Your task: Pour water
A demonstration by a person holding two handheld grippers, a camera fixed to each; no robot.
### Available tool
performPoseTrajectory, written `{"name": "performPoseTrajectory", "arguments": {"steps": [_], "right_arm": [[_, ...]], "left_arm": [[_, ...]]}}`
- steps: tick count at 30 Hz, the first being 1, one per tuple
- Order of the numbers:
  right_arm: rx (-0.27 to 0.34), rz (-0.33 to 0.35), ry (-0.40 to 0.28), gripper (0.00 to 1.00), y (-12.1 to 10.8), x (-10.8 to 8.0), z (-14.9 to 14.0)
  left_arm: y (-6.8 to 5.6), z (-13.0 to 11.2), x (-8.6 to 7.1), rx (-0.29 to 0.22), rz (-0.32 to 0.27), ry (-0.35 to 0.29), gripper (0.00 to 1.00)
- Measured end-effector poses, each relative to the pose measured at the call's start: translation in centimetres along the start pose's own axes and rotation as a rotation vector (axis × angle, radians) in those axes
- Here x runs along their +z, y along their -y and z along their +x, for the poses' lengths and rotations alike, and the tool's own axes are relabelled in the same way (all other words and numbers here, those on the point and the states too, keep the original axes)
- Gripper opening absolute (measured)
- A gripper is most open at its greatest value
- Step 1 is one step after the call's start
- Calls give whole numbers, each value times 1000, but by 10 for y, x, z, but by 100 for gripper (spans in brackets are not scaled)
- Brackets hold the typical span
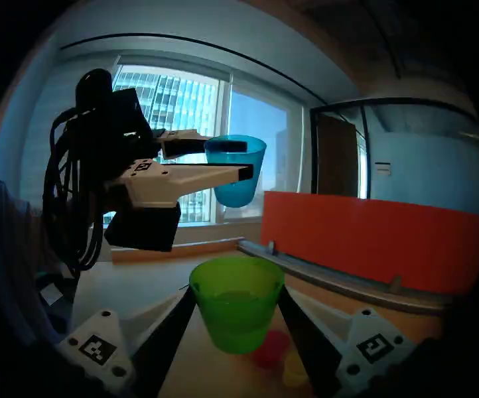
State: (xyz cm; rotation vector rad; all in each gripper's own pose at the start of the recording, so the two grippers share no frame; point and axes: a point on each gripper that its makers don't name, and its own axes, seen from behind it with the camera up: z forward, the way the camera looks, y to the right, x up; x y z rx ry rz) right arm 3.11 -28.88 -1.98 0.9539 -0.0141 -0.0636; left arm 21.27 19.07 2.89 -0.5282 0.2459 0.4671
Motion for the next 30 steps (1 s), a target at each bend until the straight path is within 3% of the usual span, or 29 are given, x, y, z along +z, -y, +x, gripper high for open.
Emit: {"name": "performPoseTrajectory", "arguments": {"steps": [8, 12, 17, 30], "right_arm": [[-1, -6, -7, 90, -2, -5, 3], [0, -8, -10, 90, -2, -6, 4], [2, -11, -11, 90, -4, -8, 4], [13, -35, -1, 90, -12, -21, 4]], "left_arm": [[8, -10, 3, -255, -27, -9, 86], [12, -11, 4, -339, -37, -21, 86], [10, -15, 2, -379, -48, -28, 86], [-5, -49, -8, -408, -72, 23, 87]]}}
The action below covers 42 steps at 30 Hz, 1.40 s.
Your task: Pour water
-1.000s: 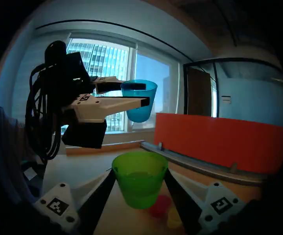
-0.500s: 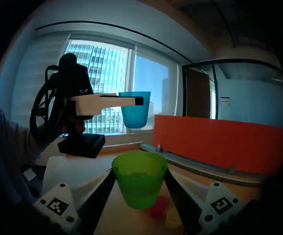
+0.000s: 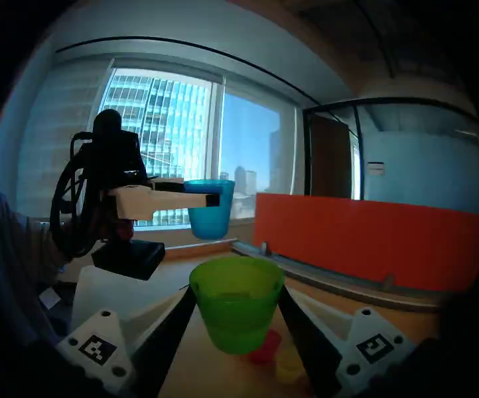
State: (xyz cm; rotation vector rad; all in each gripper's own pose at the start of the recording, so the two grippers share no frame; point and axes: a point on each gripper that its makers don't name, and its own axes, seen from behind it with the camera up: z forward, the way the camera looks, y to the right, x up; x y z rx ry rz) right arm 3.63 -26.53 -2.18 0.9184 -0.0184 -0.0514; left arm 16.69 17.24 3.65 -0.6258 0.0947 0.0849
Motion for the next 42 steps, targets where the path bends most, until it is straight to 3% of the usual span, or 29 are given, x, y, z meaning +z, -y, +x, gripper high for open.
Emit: {"name": "performPoseTrajectory", "arguments": {"steps": [21, 27, 42], "right_arm": [[-8, -92, 58, 90, -38, -32, -17], [-4, -95, 78, 90, -43, -35, -23], [1, -68, 206, 90, -49, -41, -61]], "left_arm": [[-18, -85, -20, -50, -46, 118, 87], [-24, -106, -20, -43, -68, 158, 87], [-37, -150, -23, -27, -129, 277, 88]]}}
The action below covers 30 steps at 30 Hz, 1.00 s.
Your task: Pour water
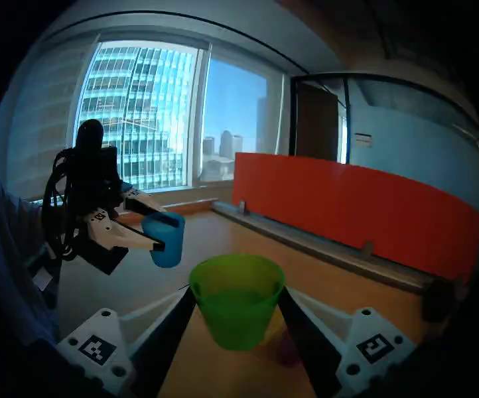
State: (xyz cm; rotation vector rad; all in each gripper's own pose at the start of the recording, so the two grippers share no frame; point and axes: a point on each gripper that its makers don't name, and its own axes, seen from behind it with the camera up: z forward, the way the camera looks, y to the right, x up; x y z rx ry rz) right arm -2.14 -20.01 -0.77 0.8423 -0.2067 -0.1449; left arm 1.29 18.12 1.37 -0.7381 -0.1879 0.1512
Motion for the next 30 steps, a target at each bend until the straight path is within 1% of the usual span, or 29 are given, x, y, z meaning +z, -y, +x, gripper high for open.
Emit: {"name": "performPoseTrajectory", "arguments": {"steps": [6, 14, 21, 26, 30], "right_arm": [[2, 24, 63, 90, 0, 3, -21], [-12, 46, 149, 90, 0, 11, -50], [-14, 59, 207, 90, -1, 16, -71], [-21, 70, 248, 90, -1, 20, -87], [-19, 75, 277, 90, -1, 22, -100]], "left_arm": [[-11, -22, 5, 19, -43, 67, 88], [-17, -53, 13, 30, -78, 153, 88], [-20, -77, 16, 42, -104, 222, 89], [-18, -93, 20, 51, -111, 270, 90], [-17, -105, 25, 53, -116, 296, 90]]}}
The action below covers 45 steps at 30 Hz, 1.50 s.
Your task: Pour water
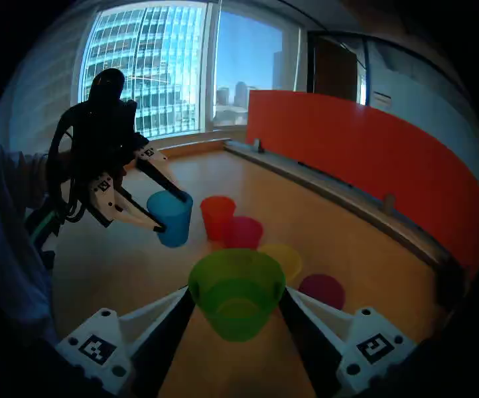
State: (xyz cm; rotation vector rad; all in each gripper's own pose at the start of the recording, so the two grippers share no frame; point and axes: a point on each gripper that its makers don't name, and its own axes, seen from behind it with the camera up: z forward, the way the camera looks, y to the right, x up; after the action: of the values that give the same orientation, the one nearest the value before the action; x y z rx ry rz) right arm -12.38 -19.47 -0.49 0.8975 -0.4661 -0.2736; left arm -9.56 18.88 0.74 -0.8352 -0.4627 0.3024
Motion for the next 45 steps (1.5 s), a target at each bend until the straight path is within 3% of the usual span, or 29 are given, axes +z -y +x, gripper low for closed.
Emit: {"name": "performPoseTrajectory", "arguments": {"steps": [20, 45], "right_arm": [[20, 12, 93, 90, 1, 27, -49], [43, -7, 122, 90, 1, 40, -73]], "left_arm": [[-6, -33, 35, 4, -37, 78, 90], [-10, -55, 45, -8, -49, 112, 90]]}}
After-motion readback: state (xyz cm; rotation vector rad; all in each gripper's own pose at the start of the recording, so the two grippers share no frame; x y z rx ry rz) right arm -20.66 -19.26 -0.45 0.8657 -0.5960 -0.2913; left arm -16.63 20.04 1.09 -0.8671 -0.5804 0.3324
